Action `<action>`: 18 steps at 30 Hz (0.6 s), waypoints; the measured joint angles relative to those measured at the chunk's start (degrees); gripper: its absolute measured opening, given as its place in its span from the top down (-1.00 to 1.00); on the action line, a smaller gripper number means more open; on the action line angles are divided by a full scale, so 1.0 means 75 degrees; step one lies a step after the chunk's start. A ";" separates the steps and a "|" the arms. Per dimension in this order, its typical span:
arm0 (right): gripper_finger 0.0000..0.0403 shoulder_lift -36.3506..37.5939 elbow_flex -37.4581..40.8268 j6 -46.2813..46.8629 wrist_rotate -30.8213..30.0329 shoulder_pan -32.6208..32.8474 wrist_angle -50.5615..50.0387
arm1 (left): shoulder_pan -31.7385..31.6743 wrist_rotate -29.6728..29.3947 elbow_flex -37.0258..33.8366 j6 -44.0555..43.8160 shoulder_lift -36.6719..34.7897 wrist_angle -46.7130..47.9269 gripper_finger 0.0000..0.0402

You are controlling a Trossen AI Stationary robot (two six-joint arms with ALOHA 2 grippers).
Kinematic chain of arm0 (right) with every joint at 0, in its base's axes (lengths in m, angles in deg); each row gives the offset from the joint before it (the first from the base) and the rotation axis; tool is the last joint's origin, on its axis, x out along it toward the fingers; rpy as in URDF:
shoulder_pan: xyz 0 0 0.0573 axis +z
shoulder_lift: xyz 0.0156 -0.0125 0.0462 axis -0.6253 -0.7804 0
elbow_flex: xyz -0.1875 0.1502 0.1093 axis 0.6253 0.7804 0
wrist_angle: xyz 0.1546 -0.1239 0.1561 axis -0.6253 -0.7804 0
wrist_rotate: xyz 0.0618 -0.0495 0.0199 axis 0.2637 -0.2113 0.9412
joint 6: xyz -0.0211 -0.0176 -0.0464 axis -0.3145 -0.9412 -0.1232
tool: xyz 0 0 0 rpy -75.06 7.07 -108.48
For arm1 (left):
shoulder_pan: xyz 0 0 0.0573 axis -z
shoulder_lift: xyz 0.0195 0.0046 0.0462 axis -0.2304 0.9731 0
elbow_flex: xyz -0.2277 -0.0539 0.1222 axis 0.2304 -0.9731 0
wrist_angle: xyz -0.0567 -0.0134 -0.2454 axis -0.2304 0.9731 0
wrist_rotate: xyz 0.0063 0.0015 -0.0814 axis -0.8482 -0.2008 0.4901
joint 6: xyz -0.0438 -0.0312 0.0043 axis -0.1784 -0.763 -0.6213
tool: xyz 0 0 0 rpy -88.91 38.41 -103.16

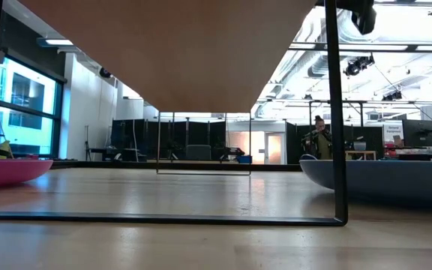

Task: Place and stack plates onto a shelf
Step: Stack the blue plate on top of the green plate on the shelf

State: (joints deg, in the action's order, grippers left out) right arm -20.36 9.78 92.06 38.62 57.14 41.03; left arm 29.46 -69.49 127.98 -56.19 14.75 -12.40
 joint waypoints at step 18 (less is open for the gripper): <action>0.16 -0.0023 -0.0047 0.0566 0.1023 -0.0005 -0.1146 | 0.0000 -0.0017 0.0000 0.0000 0.0000 0.0005 1.00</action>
State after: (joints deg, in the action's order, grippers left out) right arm -20.53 9.43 96.30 46.29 57.09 32.43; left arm 29.46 -69.62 127.98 -56.19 14.75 -12.36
